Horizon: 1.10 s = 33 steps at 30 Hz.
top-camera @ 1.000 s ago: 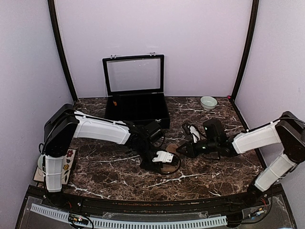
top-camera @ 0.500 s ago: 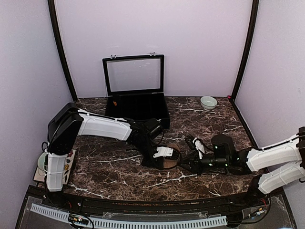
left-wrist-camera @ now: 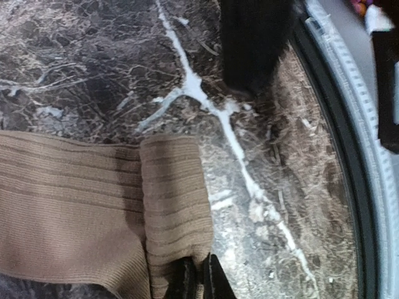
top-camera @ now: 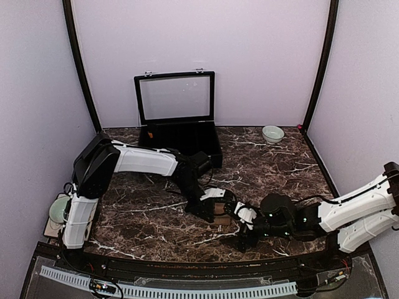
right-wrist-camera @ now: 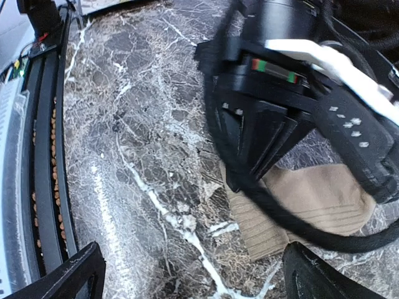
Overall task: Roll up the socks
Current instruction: Roll the sock at the center of the board, then pick up the sock from the center of the board.
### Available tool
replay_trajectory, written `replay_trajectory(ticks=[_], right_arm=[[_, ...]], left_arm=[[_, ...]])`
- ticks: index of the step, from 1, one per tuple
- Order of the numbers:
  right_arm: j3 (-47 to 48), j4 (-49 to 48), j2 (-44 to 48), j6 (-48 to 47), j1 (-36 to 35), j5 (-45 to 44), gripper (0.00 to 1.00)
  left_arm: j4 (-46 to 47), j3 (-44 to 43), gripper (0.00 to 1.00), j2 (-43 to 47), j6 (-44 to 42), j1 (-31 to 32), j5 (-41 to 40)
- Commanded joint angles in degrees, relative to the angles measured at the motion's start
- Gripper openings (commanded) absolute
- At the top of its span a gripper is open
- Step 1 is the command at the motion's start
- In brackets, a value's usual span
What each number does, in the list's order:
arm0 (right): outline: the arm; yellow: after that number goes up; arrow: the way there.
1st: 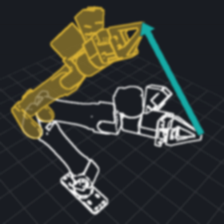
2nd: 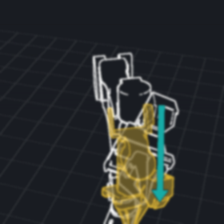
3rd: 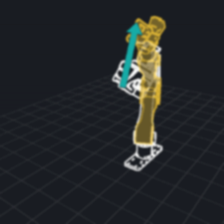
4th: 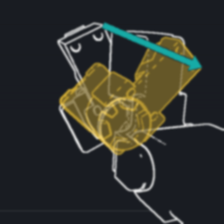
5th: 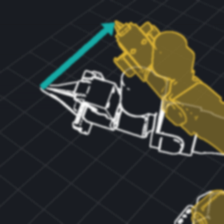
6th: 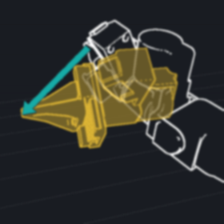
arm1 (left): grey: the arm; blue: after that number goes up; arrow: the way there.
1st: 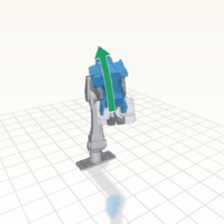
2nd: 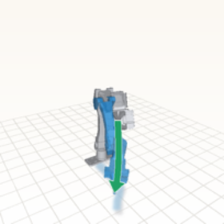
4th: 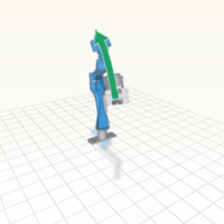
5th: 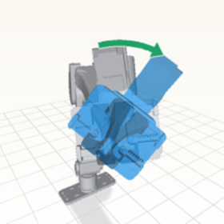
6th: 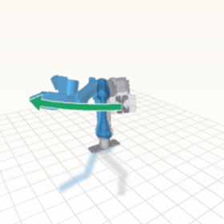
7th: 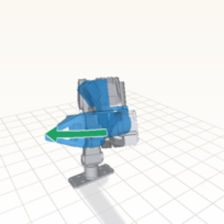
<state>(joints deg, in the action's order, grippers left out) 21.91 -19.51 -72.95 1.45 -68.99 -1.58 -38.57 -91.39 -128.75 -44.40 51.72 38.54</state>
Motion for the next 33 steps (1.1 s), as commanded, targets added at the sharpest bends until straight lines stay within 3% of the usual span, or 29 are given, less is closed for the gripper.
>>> replay_trajectory(ticks=[1,6,9,14,22,26,29,33], right_arm=[[2.05,2.73,-1.57,-4.19,-4.84,-10.96,0.99],[1.65,2.95,-1.87,-0.21,-8.83,-27.76,0.99],[0.99,1.38,-0.73,2.30,-8.95,-30.97,0.99],[-6.21,-10.24,2.07,5.22,-8.79,-27.67,0.99],[-4.57,-3.18,0.15,6.20,-8.97,-21.02,0.99],[-6.13,-3.97,3.66,7.05,-8.97,-21.36,0.81],[-5.45,-2.57,5.26,3.27,-9.22,-14.22,0.59],[-2.66,1.01,2.81,-0.57,-11.82,-10.31,0.63]], left_arm=[[-24.15,1.83,0.00,-13.48,-3.03,-0.97,-0.77],[-31.49,0.25,0.00,-15.75,-6.00,-1.71,2.26],[-32.75,0.41,0.00,-16.14,-6.20,-1.70,2.36],[-28.77,0.16,0.00,-15.73,-1.85,-1.97,-0.94],[-21.69,-2.29,0.00,-15.18,6.04,-1.98,-6.29],[-18.03,-1.62,0.00,-14.45,9.65,-1.98,-9.09],[-16.68,-1.34,0.00,-14.11,11.48,-1.98,-10.73],[-16.19,-1.62,0.00,-13.94,12.77,-1.98,-11.66]])
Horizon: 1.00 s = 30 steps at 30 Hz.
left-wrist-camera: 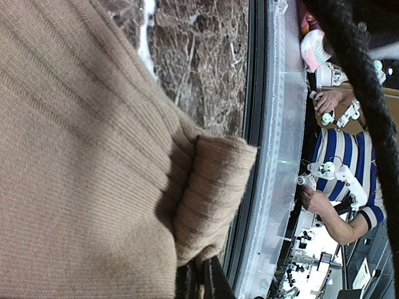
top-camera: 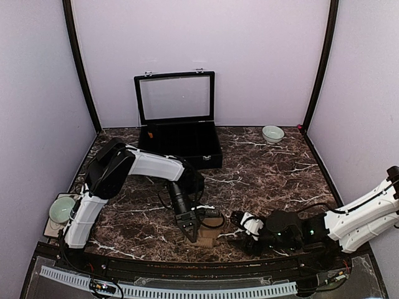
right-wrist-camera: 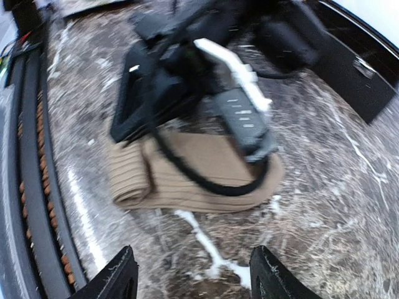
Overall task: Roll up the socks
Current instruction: Pick up the sock from the center of the board.
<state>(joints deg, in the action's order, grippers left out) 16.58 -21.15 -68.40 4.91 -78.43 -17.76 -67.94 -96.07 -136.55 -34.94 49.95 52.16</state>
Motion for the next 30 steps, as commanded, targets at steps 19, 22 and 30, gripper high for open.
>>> replay_trajectory(ticks=[19,22,30], right_arm=[[18.25,-7.80,-28.60,-18.45,-2.76,5.93,0.53],[18.47,-9.75,-31.29,-18.31,-1.54,5.81,0.52],[19.99,-6.54,-35.75,-16.01,-0.72,8.94,0.23]], left_arm=[[12.44,3.40,0.00,-6.48,2.47,-0.21,-23.53],[12.48,3.60,0.00,-6.61,2.19,-0.21,-23.34],[12.50,4.52,0.04,-5.43,1.64,-0.28,-22.03]])
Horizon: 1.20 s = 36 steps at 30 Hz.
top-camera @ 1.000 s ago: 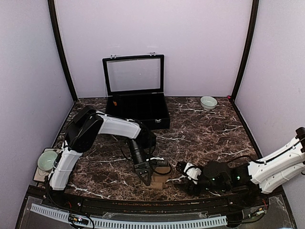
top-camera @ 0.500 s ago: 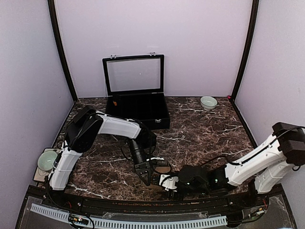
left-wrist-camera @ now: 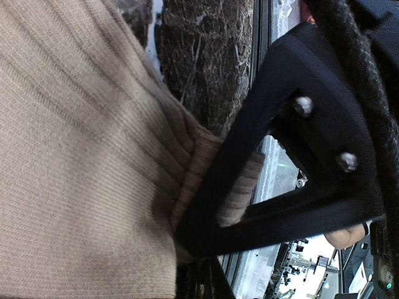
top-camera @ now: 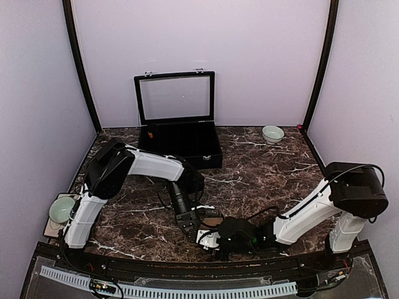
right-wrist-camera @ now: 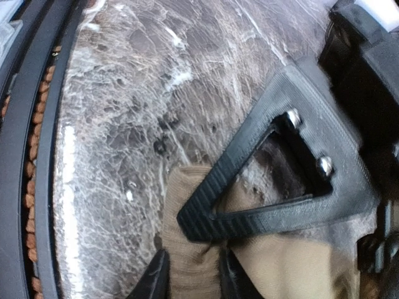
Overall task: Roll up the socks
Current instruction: Pick up the sock from the center of the board.
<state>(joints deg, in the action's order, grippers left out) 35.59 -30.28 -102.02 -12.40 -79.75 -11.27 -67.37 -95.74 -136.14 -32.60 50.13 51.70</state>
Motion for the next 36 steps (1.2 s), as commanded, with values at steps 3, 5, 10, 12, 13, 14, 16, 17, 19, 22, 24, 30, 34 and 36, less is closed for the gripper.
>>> replay_trajectory(ticks=[3,5,10,12,13,14,16,17,19,22,24,30,34,36], right_arm=[[0.93,5.80,-2.12,1.87,0.64,4.12,0.13],[0.30,6.74,-1.75,2.31,0.64,4.34,0.11],[-0.92,7.75,-1.08,2.86,0.57,4.83,0.08],[-0.86,8.26,-1.43,2.91,0.59,5.50,0.07],[-0.80,8.47,-1.83,2.99,0.64,6.02,0.06],[-0.82,8.48,-1.97,3.24,0.64,6.28,0.05],[-1.00,8.34,-2.21,3.80,0.64,7.04,0.04],[-1.09,8.31,-2.15,4.21,0.64,7.39,0.03],[-1.07,8.65,-1.51,5.46,0.63,7.59,0.01],[-2.48,7.30,1.15,8.20,1.49,7.78,0.00],[-4.16,4.53,3.01,11.29,3.00,9.61,0.00],[-2.79,3.41,2.81,17.77,6.40,15.18,0.00],[0.76,4.75,5.20,23.48,9.69,20.84,0.00],[3.41,6.30,7.61,26.87,11.68,22.73,0.00]], left_arm=[[12.58,4.50,0.14,-4.02,0.32,-0.91,-21.77],[11.92,4.30,0.19,-2.80,0.45,-1.85,-21.21],[10.70,3.42,0.24,1.81,1.09,-5.49,-19.42],[11.30,2.57,0.25,2.88,2.43,-6.75,-19.00],[11.78,2.06,0.26,3.11,3.39,-7.20,-18.79],[12.35,1.48,0.30,3.22,4.28,-7.38,-18.72],[12.99,0.46,0.31,3.23,5.14,-7.50,-18.17],[12.97,0.03,0.32,3.30,4.94,-7.50,-17.62],[13.64,1.01,0.31,4.61,4.19,-7.75,-16.63],[15.61,4.40,0.29,10.52,3.37,-9.45,-15.46],[17.62,7.11,0.28,16.19,2.65,-10.66,-17.91],[23.57,13.57,0.30,35.57,-0.09,-12.16,-26.88],[25.75,17.18,0.30,44.78,-2.66,-12.33,-25.10],[25.77,18.90,0.30,47.89,-4.29,-12.33,-22.92]])
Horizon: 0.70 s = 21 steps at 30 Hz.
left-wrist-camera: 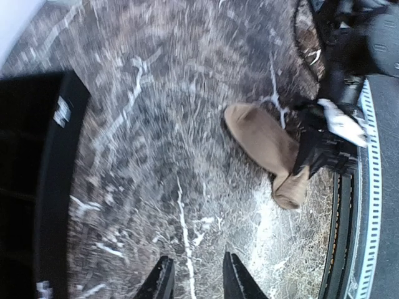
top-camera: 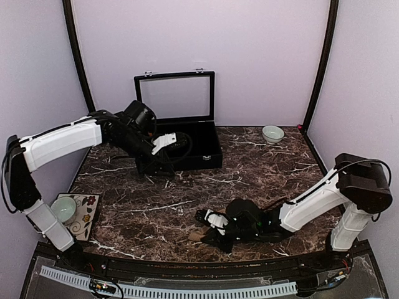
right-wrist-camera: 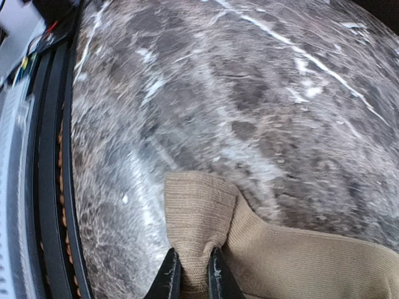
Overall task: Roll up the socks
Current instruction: Pick up the sock from the center of the board, then roll the sock.
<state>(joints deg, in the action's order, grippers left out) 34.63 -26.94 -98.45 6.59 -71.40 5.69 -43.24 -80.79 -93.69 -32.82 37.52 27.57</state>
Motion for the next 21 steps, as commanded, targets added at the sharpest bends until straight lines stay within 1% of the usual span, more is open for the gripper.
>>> replay_trajectory(ticks=[1,4,6,9,12,15,18,21], right_arm=[[6.22,4.16,4.87,9.25,4.30,6.15,0.00],[13.35,10.07,6.25,13.28,7.35,6.80,0.00],[18.44,13.75,6.10,15.76,9.02,7.73,0.00],[25.35,19.20,4.49,18.07,10.44,10.71,0.00],[32.53,25.35,2.68,19.56,10.62,11.85,0.00],[34.69,27.47,2.42,23.01,11.16,12.35,0.00],[35.13,29.71,3.26,23.19,11.28,11.39,0.00],[34.76,31.53,4.00,22.59,11.36,11.06,0.00]], left_arm=[[0.76,4.32,0.30,6.35,-4.99,0.43,2.29],[-3.03,4.27,0.30,7.16,-7.75,1.66,1.91],[-3.06,5.47,0.29,7.97,-8.46,2.92,0.98],[1.77,9.08,0.29,11.38,-8.36,6.58,-1.58],[4.79,10.66,0.30,12.58,-8.68,12.77,-9.10],[6.76,9.95,0.31,12.74,-8.52,13.80,-13.28],[6.30,9.06,0.31,14.19,-10.54,13.80,-14.86],[5.75,8.63,0.32,15.79,-10.53,13.76,-17.47]])
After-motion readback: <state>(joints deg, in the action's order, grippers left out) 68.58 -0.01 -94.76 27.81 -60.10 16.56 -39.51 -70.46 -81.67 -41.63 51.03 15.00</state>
